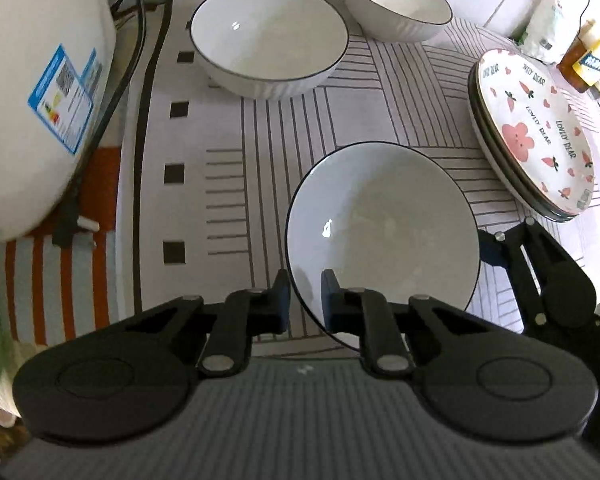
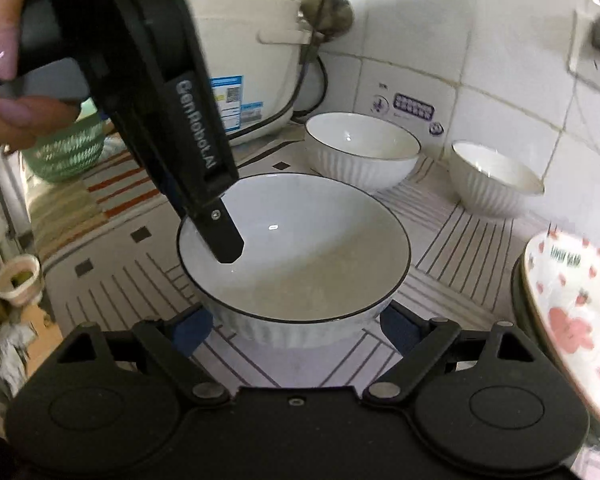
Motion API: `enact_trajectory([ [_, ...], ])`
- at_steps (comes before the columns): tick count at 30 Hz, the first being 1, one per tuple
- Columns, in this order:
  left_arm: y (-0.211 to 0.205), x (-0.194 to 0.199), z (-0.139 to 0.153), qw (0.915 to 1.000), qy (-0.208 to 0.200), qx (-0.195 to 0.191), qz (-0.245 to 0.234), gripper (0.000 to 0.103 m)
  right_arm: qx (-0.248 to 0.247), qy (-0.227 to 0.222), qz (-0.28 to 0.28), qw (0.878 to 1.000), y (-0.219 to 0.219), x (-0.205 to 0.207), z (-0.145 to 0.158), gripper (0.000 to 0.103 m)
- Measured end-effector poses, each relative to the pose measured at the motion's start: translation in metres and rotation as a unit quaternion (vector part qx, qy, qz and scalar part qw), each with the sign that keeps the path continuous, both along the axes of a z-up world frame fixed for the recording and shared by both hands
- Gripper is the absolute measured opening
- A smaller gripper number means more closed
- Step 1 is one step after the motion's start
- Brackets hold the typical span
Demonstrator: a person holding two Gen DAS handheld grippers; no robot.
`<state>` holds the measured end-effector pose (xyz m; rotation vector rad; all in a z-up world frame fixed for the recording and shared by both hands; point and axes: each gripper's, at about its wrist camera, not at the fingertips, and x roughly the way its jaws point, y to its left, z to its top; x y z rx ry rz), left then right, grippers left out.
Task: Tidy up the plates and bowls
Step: 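Grasp the rim of a white bowl with the right gripper, then lift the white bowl off the counter with the right gripper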
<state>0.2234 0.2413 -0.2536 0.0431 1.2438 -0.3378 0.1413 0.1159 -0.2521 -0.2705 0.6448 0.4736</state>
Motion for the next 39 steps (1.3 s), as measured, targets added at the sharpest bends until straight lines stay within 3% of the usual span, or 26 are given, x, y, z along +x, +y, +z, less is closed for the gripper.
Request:
enact_trajectory([
  [7,-0.007,0.007,0.008,0.9998,-0.008,-0.001,-0.019,0.015,-0.004,0.006,-0.025,1.000,0.006,0.006,-0.001,0.093],
  [20,-0.034,0.040,0.019,0.9987,-0.030,-0.003,-0.042,0.015,-0.031,-0.037,-0.042,0.998,-0.013,0.028,0.018,0.093],
  [27,-0.042,0.050,0.004,0.9988,-0.020,0.006,-0.045,0.015,-0.024,0.019,-0.079,0.996,-0.016,0.052,0.005,0.092],
  [30,-0.036,0.051,0.007,0.9990,-0.005,-0.014,-0.042,0.017,-0.034,0.026,-0.094,0.995,-0.011,0.051,0.007,0.092],
  [34,-0.021,0.048,0.027,0.9986,-0.012,-0.040,-0.033,0.020,-0.043,0.029,-0.095,0.994,-0.010,0.038,0.022,0.092],
  [39,0.005,0.047,0.053,0.9973,-0.045,-0.057,-0.006,0.024,0.016,0.027,-0.122,0.992,-0.031,0.023,0.061,0.092],
])
